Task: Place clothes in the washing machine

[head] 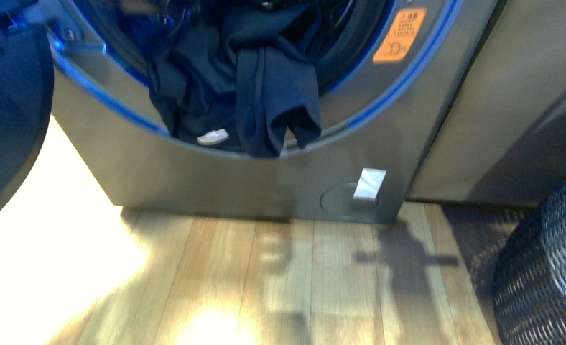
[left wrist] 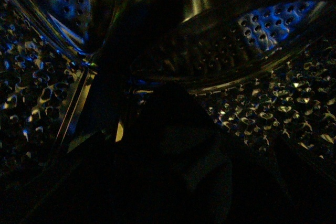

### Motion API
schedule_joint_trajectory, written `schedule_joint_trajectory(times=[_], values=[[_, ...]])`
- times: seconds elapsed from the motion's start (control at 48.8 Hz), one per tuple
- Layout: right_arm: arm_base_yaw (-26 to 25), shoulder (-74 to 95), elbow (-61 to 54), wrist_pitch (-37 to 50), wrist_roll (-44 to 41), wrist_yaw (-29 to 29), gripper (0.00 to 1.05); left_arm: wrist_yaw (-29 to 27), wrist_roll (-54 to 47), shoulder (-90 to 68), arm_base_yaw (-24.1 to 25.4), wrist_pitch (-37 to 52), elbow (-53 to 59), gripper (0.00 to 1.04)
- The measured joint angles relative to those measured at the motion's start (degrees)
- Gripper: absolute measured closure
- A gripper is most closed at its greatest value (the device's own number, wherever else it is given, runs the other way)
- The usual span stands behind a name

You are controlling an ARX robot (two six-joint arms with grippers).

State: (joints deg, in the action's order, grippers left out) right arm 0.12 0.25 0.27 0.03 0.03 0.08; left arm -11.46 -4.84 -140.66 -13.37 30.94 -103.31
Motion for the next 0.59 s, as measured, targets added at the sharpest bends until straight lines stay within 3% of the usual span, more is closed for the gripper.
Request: schedule_joint_trajectory(times=[0.225,0.594], values=[[0.0,0.0,0.0,0.0,0.0,0.0,1.02,1.86,1.92,8.15,0.02,5.03,13.14,0.06],[0.0,0.0,0.0,0.0,0.0,0.0,1.02,9.7,0.98,26.95,-2.54,11.54,37.0,0.06]])
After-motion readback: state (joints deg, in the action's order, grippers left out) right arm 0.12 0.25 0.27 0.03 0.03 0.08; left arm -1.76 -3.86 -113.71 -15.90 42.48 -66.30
